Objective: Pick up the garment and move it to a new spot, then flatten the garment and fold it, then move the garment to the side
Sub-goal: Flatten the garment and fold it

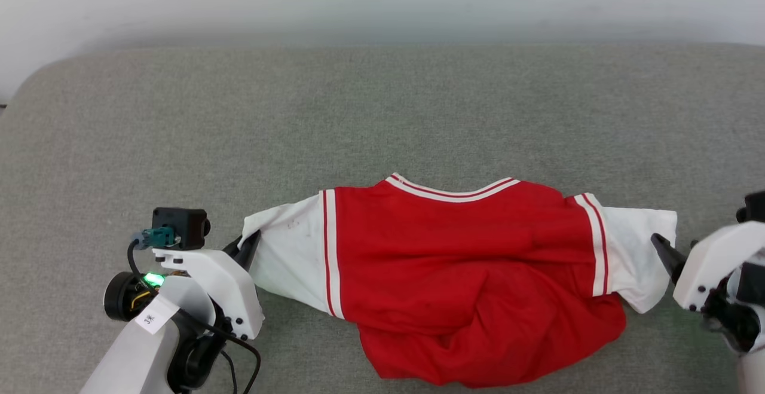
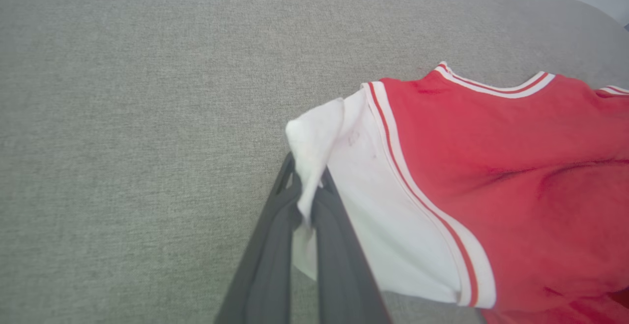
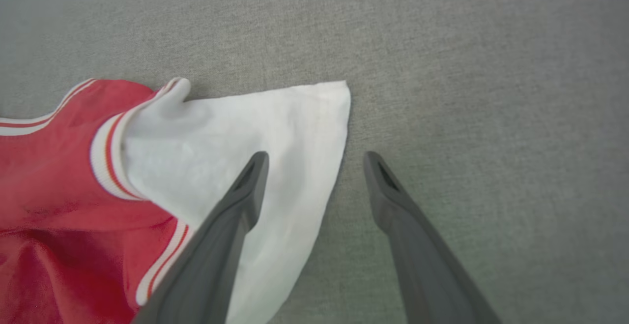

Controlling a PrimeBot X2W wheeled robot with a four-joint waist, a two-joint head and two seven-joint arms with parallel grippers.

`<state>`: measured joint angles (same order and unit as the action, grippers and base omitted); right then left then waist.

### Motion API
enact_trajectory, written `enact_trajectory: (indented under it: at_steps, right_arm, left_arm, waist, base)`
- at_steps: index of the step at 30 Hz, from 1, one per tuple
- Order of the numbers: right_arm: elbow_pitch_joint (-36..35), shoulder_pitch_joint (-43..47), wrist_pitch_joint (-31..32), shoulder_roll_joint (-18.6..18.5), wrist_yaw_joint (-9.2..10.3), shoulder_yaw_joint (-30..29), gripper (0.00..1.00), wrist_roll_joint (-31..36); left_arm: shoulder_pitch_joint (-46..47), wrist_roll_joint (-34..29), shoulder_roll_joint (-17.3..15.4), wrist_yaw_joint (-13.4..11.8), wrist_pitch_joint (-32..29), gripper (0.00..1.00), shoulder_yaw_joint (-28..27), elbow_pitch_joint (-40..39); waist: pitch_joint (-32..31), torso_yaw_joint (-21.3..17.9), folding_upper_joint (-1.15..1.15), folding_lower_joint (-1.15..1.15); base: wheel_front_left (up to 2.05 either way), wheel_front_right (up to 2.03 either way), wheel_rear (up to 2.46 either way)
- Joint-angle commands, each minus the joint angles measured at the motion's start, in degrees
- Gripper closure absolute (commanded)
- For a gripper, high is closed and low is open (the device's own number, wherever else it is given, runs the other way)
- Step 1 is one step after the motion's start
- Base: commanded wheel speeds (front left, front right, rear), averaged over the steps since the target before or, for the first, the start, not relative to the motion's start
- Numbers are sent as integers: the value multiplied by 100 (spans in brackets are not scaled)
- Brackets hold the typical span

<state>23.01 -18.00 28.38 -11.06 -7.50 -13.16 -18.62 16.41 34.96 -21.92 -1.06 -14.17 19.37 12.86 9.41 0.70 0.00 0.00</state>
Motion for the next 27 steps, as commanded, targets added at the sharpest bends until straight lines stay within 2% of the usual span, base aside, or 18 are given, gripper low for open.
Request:
enact_trajectory:
  at_steps: [1, 8, 13, 14, 15, 16, 17, 22, 27]
  right_arm:
    - [161, -261, 258, -108, 2, 70, 0, 37]
    - [777, -962, 1006, -337, 2, 230, 0, 315]
    - [1319, -1076, 1517, -263, 2, 336, 0, 509]
    - [1416, -1043, 1653, -209, 2, 384, 12, 505]
    - [1496, -1011, 1742, -144, 0, 394, 58, 468]
    - [1538, -1002, 1796, -123, -1, 424, 86, 484]
    - [1584, -1001, 1850, -120, -1, 449, 100, 489]
    - [1538, -1117, 1783, -232, 1, 493, 100, 458]
    - [1118, -1426, 1425, -434, 1, 486, 100, 427]
  left_arm:
    - [44, -25, -16, -23, 24, 100, 2, -121]
    - [161, -96, -44, -43, 69, 100, 35, -470]
    - [212, -98, -39, -27, 100, 100, 73, -579]
    - [216, -97, -33, -20, 116, 100, 80, -582]
    - [223, -81, -26, -6, 135, 100, 80, -589]
    - [231, -69, -25, 5, 139, 100, 80, -592]
    - [231, -72, -24, 7, 150, 100, 86, -594]
    - [238, -88, -21, 9, 256, 100, 87, -611]
    - [276, -113, -64, -43, 397, 100, 7, -589]
  waist:
    - [137, 98, 0, 0]
    - [435, 247, 0, 0]
    - [572, 322, 0, 0]
    - [586, 333, 0, 0]
    - [598, 340, 0, 0]
    - [610, 344, 0, 0]
    - [615, 348, 0, 0]
    - [534, 346, 0, 0]
    - [305, 306, 0, 0]
  base:
    - [0, 0, 0]
    - [0, 0, 0]
    - [0, 0, 0]
    - [0, 0, 0]
    - [0, 0, 0]
    - [0, 0, 0]
    - [0, 0, 0]
    - [0, 0, 0]
    - [0, 0, 0]
